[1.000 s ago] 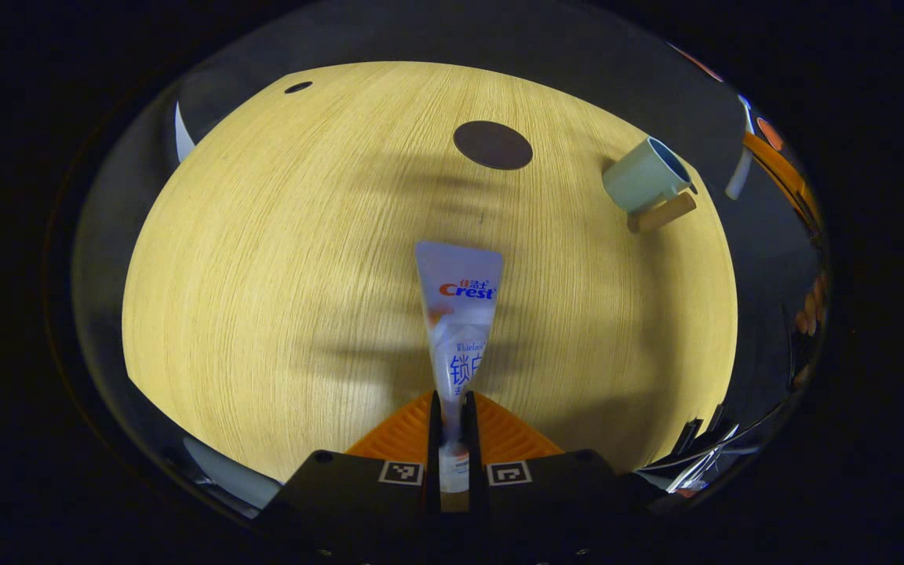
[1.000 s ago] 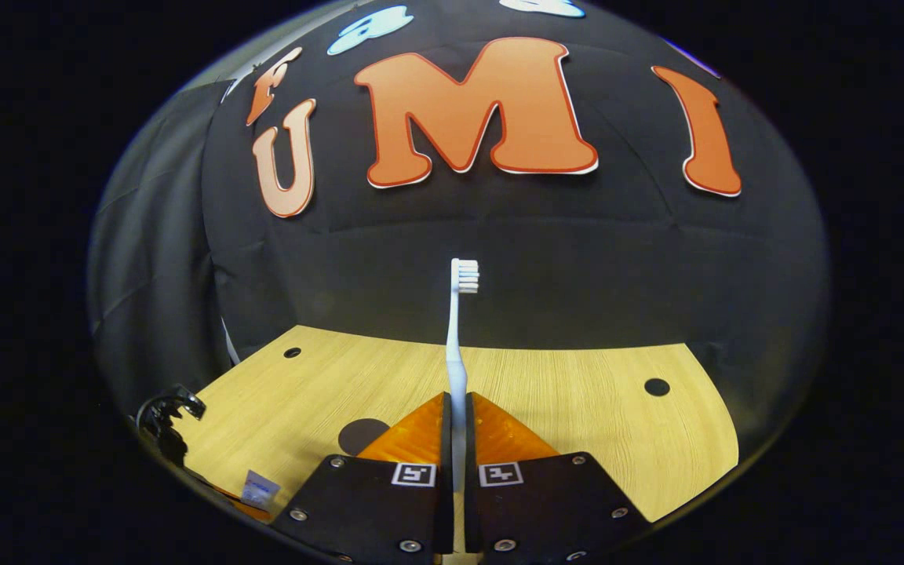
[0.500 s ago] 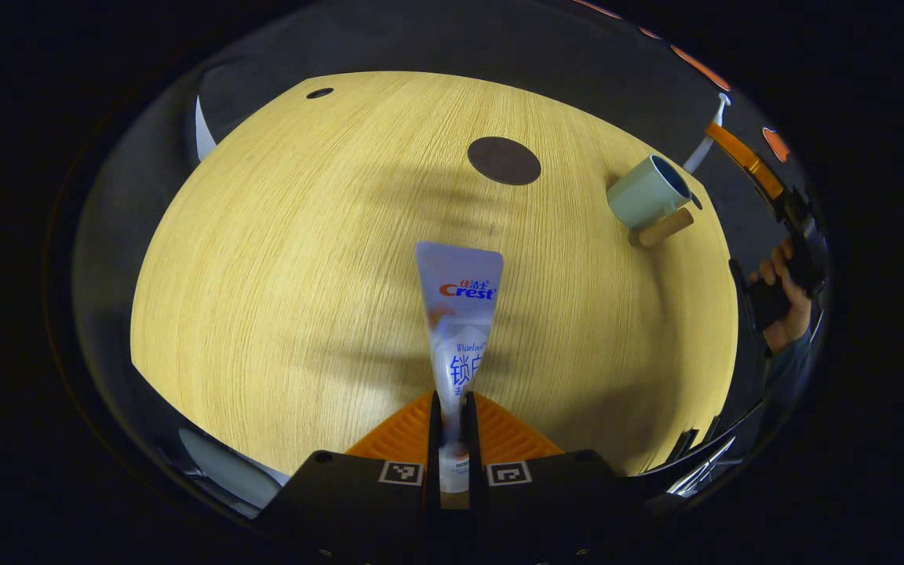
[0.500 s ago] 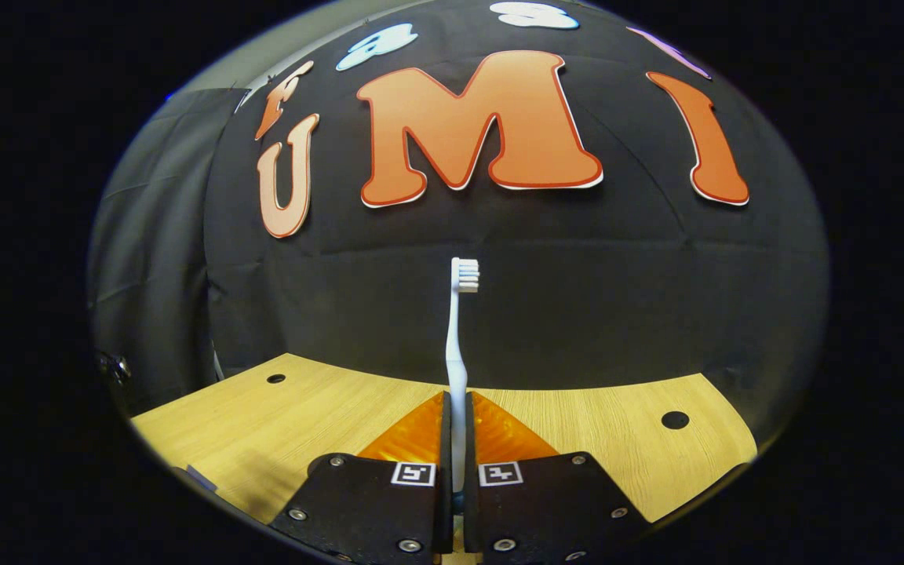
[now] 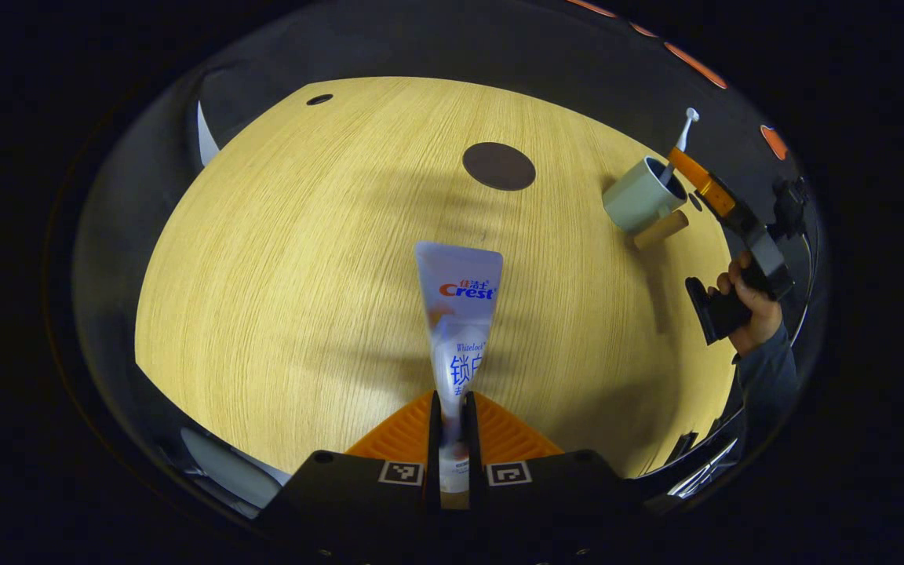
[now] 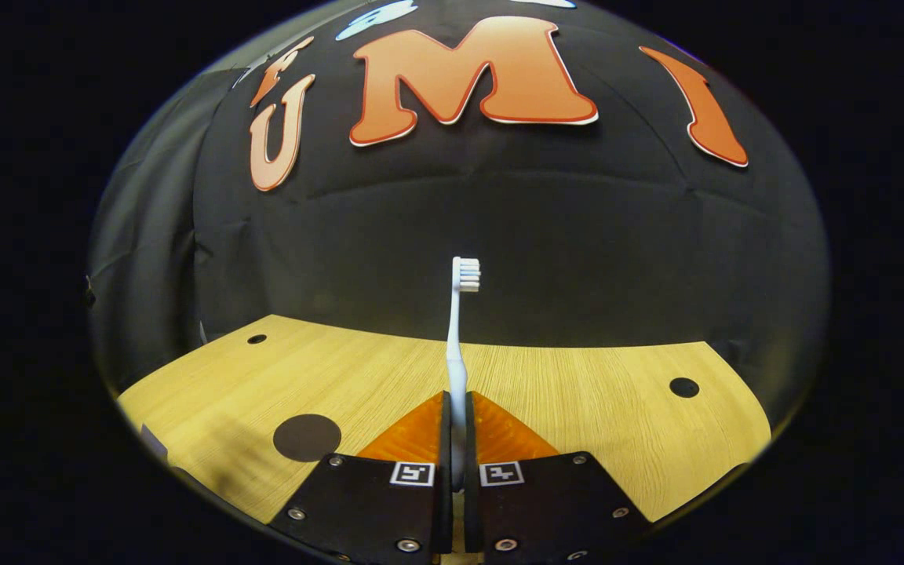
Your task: Put the toothbrush and toothpaste on the desktop into the cup, then pick up the cup and place it on the coaster on the desktop.
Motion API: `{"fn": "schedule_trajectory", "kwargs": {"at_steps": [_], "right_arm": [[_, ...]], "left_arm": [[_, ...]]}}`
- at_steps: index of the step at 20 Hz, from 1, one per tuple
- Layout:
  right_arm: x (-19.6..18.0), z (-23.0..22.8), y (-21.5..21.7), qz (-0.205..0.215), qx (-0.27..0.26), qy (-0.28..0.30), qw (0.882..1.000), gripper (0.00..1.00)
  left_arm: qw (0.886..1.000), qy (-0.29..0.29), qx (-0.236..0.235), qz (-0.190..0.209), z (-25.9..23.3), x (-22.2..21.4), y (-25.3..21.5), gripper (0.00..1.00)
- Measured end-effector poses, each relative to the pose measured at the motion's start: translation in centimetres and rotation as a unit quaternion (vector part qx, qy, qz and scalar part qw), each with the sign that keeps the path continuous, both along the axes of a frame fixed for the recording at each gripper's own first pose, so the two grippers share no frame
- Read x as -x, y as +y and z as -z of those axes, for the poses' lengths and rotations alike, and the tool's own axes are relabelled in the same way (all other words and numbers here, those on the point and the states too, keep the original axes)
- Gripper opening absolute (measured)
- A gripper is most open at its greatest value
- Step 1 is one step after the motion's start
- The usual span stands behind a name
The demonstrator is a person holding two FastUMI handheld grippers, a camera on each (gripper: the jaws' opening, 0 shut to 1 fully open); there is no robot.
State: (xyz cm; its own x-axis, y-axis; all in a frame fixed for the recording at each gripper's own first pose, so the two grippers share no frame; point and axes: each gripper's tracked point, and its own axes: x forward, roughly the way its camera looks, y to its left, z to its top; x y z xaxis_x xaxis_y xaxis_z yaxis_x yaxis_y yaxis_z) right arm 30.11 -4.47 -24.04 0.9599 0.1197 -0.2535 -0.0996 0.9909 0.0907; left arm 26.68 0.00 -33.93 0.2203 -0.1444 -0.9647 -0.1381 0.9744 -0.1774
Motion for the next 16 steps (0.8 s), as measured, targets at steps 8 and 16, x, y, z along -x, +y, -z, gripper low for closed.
{"fn": "schedule_trajectory", "kwargs": {"at_steps": [8, 16], "right_arm": [[4.3, 1.3, -1.1, 0.006, -0.037, 0.096, 0.995, 0.22], [11.0, -0.4, -3.4, 0.027, -0.018, 0.136, 0.99, 0.55]], "left_arm": [[0.994, -0.094, -0.008, 0.06, -2.3, -6.9, -1.5, 0.15], [0.968, -0.22, -0.002, 0.122, -3.5, -15.8, -4.9, 0.15]]}}
